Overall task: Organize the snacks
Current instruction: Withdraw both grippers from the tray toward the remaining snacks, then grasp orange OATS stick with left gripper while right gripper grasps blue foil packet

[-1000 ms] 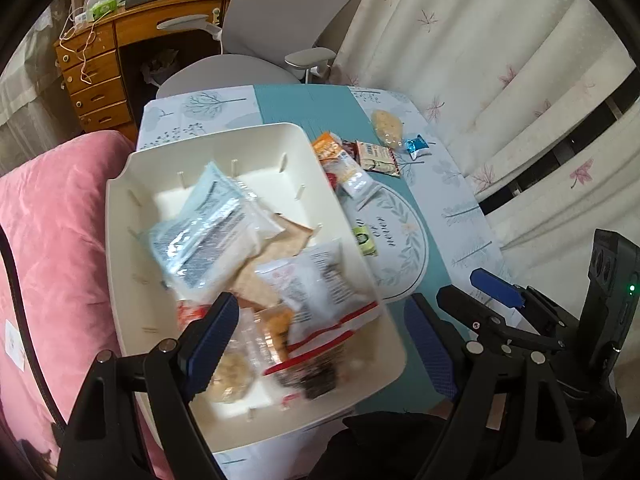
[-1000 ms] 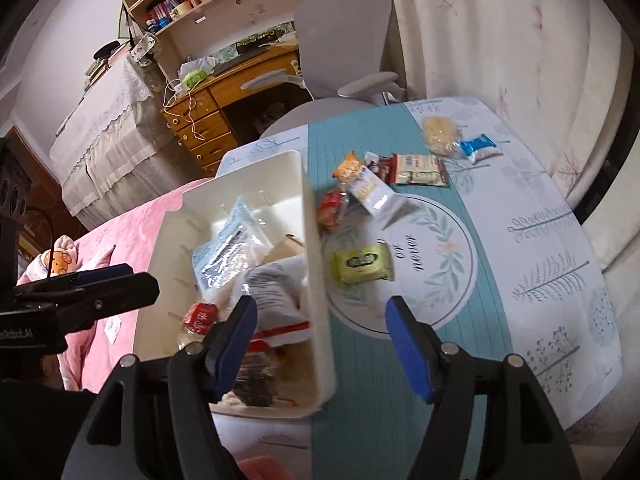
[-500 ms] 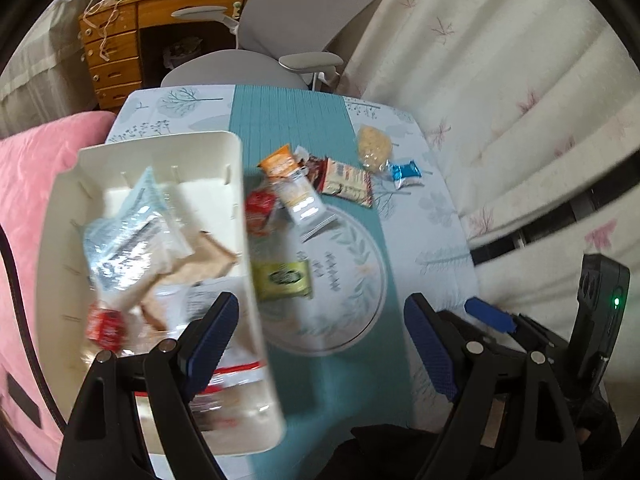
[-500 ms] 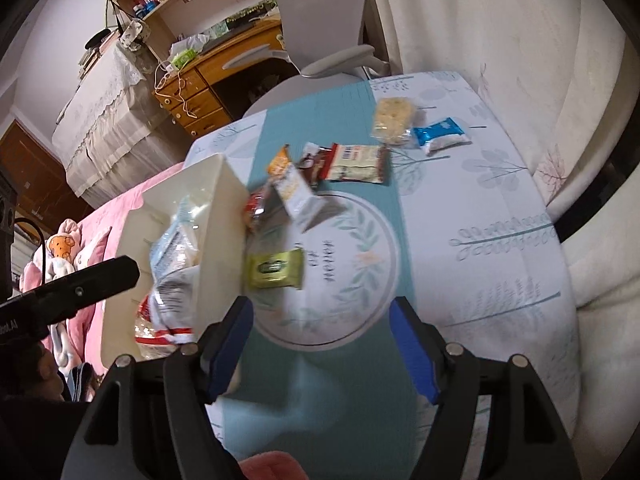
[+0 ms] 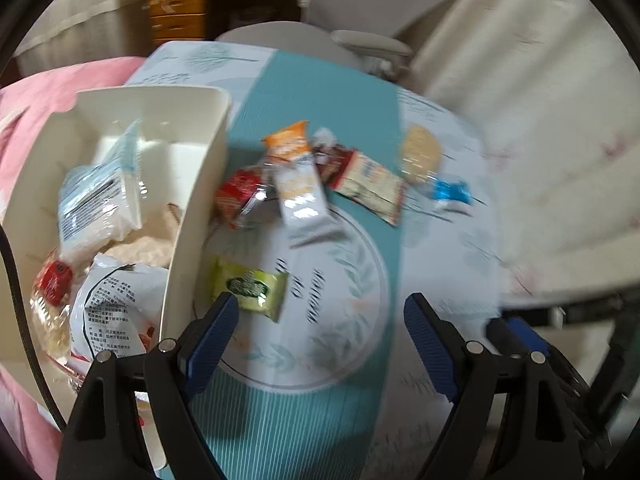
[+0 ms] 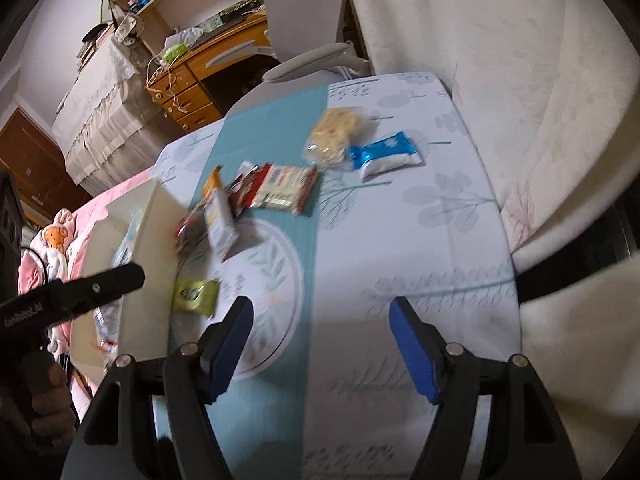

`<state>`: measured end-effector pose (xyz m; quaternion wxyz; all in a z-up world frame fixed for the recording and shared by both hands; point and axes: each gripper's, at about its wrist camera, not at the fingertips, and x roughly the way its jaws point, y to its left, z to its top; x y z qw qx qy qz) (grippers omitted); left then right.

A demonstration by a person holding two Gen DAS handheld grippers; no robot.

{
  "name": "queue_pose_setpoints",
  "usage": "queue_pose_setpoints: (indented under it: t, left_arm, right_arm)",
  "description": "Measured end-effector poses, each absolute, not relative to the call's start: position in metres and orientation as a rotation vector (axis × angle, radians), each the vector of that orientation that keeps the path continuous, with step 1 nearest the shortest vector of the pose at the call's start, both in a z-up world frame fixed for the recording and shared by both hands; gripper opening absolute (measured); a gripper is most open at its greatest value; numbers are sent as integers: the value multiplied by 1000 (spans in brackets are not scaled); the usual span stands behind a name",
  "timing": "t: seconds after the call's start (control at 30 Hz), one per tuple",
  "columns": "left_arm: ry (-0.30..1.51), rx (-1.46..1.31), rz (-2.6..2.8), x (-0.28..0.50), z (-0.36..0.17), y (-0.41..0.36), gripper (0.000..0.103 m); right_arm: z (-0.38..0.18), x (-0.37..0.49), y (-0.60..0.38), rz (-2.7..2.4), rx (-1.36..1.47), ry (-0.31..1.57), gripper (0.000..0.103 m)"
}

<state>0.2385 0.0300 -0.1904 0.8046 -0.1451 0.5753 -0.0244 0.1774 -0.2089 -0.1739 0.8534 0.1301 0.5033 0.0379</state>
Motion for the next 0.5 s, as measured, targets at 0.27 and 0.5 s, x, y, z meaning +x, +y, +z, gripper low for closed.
queue_pose_setpoints:
  t: [0.27, 0.5]
  left_arm:
    - [1250, -365, 74, 281, -226, 18, 84]
    - [1270, -404, 154, 305, -251, 15, 84]
  right_arm:
    - [-202, 224, -231, 76, 216, 970, 71]
    - [-224, 255, -230, 90, 114, 887, 71]
